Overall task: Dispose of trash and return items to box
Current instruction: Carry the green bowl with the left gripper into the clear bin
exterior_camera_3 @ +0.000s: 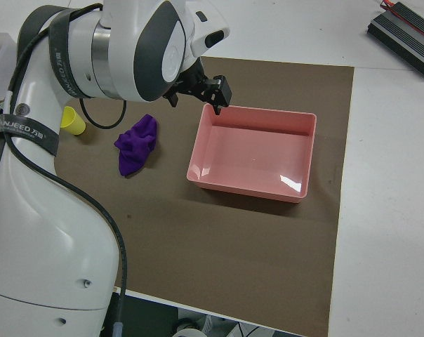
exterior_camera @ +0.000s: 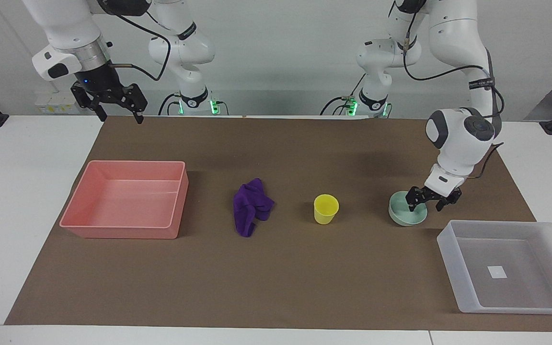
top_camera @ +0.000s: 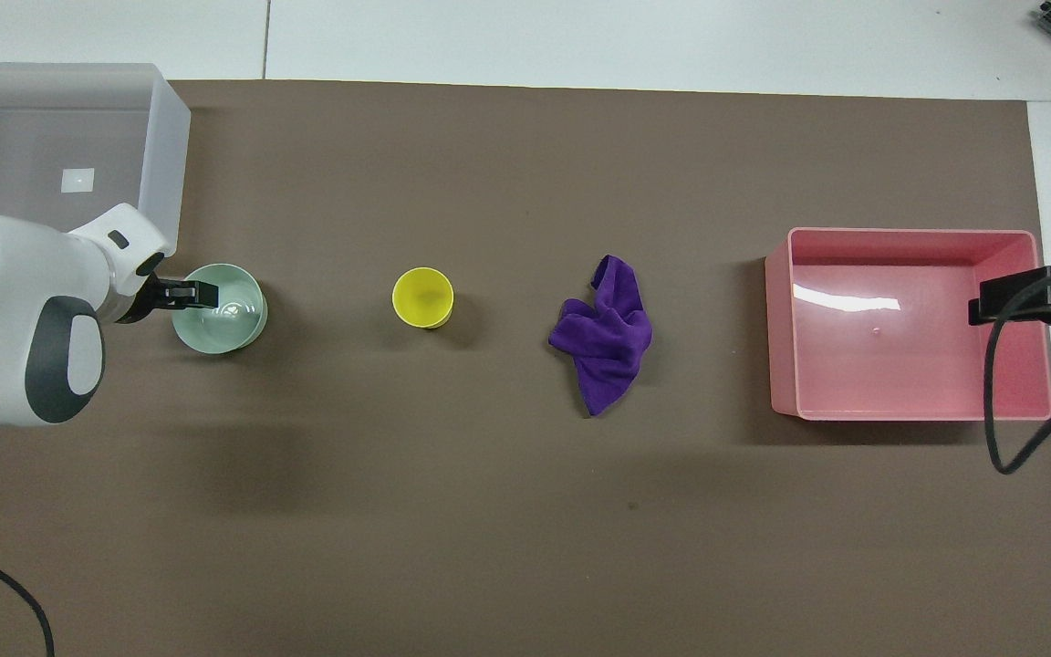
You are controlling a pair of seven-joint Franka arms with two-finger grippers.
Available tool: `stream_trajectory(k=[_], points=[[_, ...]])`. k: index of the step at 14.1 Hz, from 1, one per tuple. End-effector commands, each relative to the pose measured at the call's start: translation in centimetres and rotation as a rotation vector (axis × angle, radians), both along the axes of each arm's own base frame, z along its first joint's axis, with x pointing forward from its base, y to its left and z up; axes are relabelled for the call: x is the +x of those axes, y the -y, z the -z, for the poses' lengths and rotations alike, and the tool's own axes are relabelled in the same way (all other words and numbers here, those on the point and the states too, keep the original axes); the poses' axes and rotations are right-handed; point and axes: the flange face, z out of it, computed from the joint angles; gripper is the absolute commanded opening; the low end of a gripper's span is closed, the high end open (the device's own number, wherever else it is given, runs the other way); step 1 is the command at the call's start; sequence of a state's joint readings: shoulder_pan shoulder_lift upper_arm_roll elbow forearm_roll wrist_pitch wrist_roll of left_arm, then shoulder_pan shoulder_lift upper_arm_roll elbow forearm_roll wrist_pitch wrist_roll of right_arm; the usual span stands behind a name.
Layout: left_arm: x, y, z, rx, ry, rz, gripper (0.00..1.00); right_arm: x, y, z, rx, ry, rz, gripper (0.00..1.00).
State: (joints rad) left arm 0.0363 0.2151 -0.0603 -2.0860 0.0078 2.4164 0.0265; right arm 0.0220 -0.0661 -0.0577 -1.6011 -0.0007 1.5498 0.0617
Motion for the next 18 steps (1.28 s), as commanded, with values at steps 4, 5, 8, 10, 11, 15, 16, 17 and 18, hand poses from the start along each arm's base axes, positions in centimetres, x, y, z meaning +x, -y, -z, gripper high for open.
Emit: stream_trajectory(k=[4,5,8,10,11,15,16,17,18], points=[[-0.3,-0.2,-0.1,-0.02,0.028,-0.022,0.0,-1.2,0.2,0.2,0.006,-0.016,-0.015,1.0],[-0.2,0.0,-1.2,-0.02,0.039,-0.02,0.0,-1.2,0.2,0.2,0.006,-0.016,-0.016,1.0],[0.8,-0.1,-6.9,-0.017,0.057,-0.013,0.0,-1.2,0.1,0.2,0.006,-0.014,-0.018,1.0],[2.7,-0.6,-11.2,-0.018,0.059,-0.016,0.0,-1.2,0.1,0.2,0.006,-0.014,-0.016,1.0],[3.7,-1.0,-12.2,-0.019,0.074,-0.022,0.0,-1.2,0.0,0.2,0.006,-0.014,-0.018,1.0],[7.0,-5.4,-13.7,-0.018,0.153,-0.085,0.0,-1.1,-0.4,0.1,0.005,-0.008,-0.023,1.0],[8.3,-6.6,-14.0,-0.019,0.168,-0.101,0.0,-0.9,-0.5,0.0,0.005,0.004,-0.004,1.0],[9.2,-7.8,-13.5,-0.019,0.162,-0.116,0.0,-0.6,-0.6,0.0,0.005,0.019,0.011,1.0],[10.4,-9.4,-12.6,-0.022,0.162,-0.138,0.0,-0.2,-0.8,0.0,0.004,0.04,0.01,1.0]])
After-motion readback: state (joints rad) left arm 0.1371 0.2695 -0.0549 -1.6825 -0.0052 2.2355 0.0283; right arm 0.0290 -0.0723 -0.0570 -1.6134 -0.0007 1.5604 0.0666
